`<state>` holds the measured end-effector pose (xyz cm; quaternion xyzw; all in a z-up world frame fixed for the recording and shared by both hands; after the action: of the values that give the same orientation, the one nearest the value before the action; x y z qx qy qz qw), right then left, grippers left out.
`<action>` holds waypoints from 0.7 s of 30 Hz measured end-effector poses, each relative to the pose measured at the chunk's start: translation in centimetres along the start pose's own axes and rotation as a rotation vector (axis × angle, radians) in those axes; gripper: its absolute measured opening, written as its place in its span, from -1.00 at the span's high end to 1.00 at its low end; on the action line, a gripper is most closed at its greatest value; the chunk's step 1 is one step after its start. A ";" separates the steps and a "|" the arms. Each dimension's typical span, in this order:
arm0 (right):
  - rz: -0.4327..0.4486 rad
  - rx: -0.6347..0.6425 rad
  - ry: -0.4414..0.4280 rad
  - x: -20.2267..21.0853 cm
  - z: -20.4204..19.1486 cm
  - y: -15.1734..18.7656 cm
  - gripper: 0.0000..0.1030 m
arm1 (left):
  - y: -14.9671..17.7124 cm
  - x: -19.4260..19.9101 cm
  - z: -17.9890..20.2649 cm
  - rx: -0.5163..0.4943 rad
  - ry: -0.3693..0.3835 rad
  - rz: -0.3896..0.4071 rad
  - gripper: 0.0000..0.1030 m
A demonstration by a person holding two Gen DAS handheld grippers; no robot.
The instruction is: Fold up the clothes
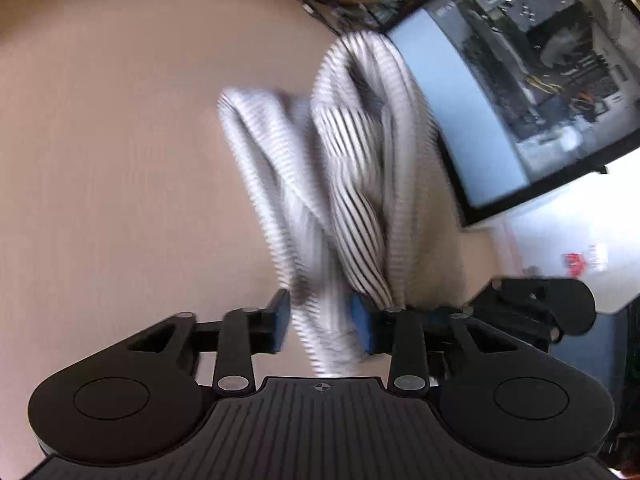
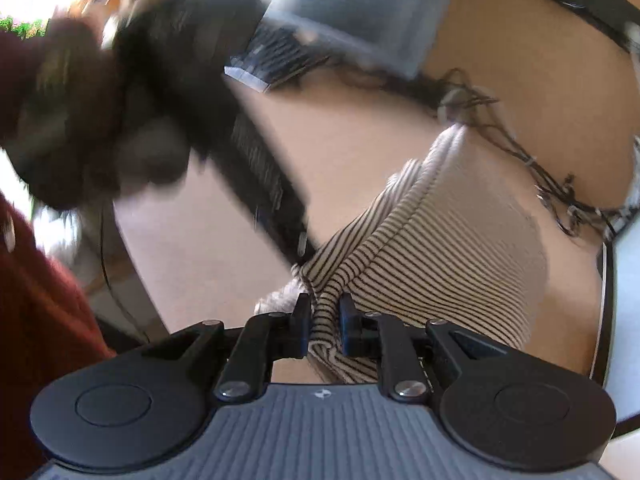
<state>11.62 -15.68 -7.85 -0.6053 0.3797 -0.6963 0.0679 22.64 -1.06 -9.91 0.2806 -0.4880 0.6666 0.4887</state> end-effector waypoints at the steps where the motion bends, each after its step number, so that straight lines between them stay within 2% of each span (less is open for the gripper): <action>1: -0.005 0.011 0.001 -0.5 -0.2 0.1 0.73 | -0.7 0.9 -0.3 -0.002 -0.024 0.034 0.15; 3: -0.012 0.019 0.004 -1.2 -0.6 0.1 0.72 | -2.6 3.2 0.0 0.005 -0.012 0.109 0.12; 6: -0.019 0.025 0.011 -1.7 -0.8 -0.5 0.71 | -5.6 5.7 2.9 -0.046 0.039 0.222 0.10; 9: -0.029 0.040 0.017 -2.5 -1.1 -1.3 0.66 | -7.7 5.4 6.3 -0.104 0.101 0.263 0.01; 11: -0.034 0.055 0.019 -2.8 -1.5 -1.7 0.63 | -8.7 3.4 8.0 -0.137 0.087 0.263 0.01; 14: -0.031 0.062 0.014 -3.0 -1.7 -2.0 0.62 | -9.0 -0.1 7.3 -0.164 0.035 0.214 0.02; 17: 0.017 -0.002 -0.027 -1.8 -0.9 -2.2 0.61 | -8.8 -2.0 5.6 -0.142 0.033 0.175 0.28; 19: 0.072 -0.064 -0.058 0.1 0.1 -2.5 0.37 | -8.8 -2.3 4.7 -0.119 0.067 0.168 0.35; 20: 0.101 -0.092 -0.060 1.1 0.6 -2.7 0.07 | -8.8 -2.4 4.3 -0.107 0.083 0.164 0.38; 21: 0.134 -0.113 -0.044 2.4 1.4 -2.9 -0.13 | -8.8 -2.5 4.0 -0.105 0.093 0.162 0.39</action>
<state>13.26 -15.61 -4.20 -0.5965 0.4564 -0.6543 0.0883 31.25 -5.29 -7.28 0.1832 -0.5203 0.6895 0.4694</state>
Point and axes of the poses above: each gripper's, at about its wrist camera, not at the fingertips, and x roughly against the way its jaws point, z to its right, y to its underside, the point moved 6 cm from there along -x, roughly the way its jaws point, and after that the axes turned 15 degrees about -y, right-handed, at the moved point
